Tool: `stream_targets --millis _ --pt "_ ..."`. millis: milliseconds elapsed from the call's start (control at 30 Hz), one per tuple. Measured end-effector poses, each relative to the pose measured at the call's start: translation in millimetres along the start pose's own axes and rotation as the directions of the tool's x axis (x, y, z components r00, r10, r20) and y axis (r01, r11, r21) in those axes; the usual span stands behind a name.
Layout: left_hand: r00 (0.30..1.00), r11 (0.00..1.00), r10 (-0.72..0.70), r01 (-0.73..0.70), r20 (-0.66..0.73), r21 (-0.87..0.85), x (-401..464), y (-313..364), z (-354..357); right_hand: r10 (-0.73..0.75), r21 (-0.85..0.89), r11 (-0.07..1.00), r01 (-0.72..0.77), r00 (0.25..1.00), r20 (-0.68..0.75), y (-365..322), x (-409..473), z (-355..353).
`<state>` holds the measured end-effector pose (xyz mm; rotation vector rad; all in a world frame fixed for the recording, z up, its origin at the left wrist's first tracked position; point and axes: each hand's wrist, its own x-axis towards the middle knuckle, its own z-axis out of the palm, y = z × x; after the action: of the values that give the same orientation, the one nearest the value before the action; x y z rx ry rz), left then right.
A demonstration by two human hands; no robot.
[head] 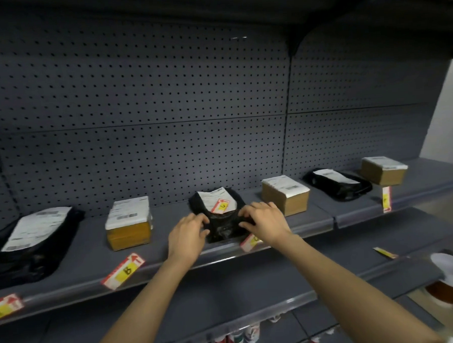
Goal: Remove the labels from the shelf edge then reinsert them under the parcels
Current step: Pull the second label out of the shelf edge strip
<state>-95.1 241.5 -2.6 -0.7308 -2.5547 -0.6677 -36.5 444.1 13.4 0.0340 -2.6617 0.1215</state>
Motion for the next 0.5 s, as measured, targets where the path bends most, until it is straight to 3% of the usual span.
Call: stream_targets --millis 200,500 --pt "0.996 0.996 -0.083 0.084 -0.021 0.028 13.8 28.8 18.8 -0.016 0.031 0.999 0.014 0.999 0.049 48.5 -1.6 -0.7" --pt "0.990 0.984 -0.141 0.138 0.019 0.114 62.1 17.7 30.0 -0.090 0.067 0.994 0.085 0.994 0.067 45.7 55.1 22.1"
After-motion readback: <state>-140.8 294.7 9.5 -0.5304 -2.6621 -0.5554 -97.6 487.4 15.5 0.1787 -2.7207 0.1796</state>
